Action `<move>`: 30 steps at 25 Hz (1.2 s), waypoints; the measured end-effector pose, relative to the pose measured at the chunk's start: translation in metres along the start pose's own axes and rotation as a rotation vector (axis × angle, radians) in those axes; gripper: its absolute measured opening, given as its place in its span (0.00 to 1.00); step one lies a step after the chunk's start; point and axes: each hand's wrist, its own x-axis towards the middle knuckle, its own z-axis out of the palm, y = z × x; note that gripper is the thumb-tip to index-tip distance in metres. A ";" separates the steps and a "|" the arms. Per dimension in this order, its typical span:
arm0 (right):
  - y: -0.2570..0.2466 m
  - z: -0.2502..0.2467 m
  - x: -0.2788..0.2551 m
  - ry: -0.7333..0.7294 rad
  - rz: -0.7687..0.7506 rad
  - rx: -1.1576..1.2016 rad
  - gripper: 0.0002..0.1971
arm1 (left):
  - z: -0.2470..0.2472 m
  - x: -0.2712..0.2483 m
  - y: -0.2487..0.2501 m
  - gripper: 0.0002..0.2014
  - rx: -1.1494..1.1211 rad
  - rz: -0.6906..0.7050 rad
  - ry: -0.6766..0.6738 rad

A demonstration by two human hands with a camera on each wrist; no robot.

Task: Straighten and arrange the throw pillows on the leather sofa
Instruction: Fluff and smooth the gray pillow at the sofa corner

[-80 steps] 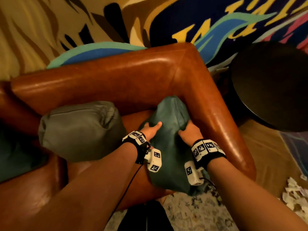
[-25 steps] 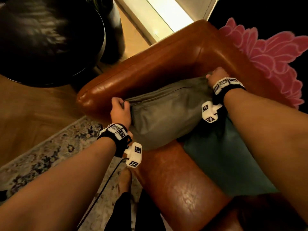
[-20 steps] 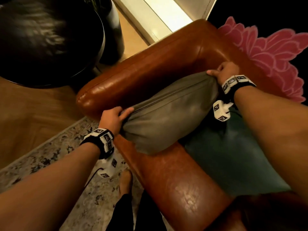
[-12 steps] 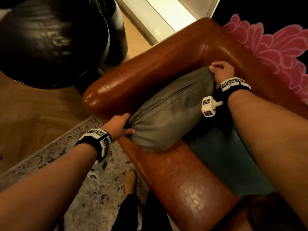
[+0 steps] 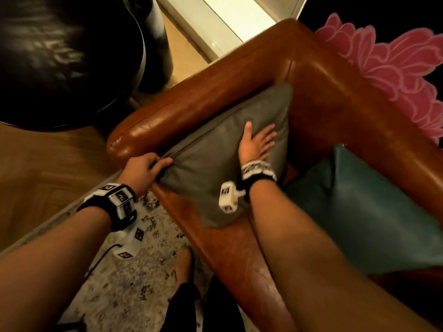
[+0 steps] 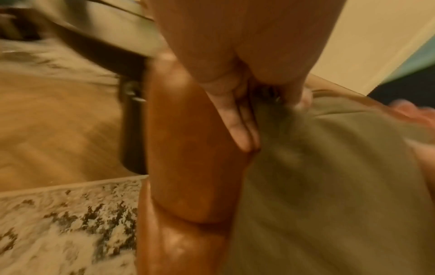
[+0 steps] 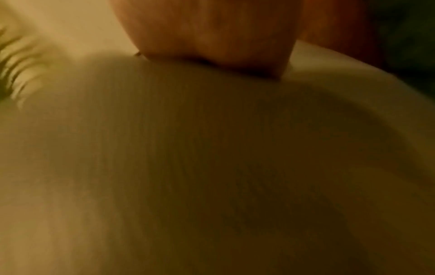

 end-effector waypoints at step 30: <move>0.246 0.061 -0.131 -0.189 0.595 0.182 0.11 | -0.020 0.044 0.143 0.17 0.286 0.311 0.016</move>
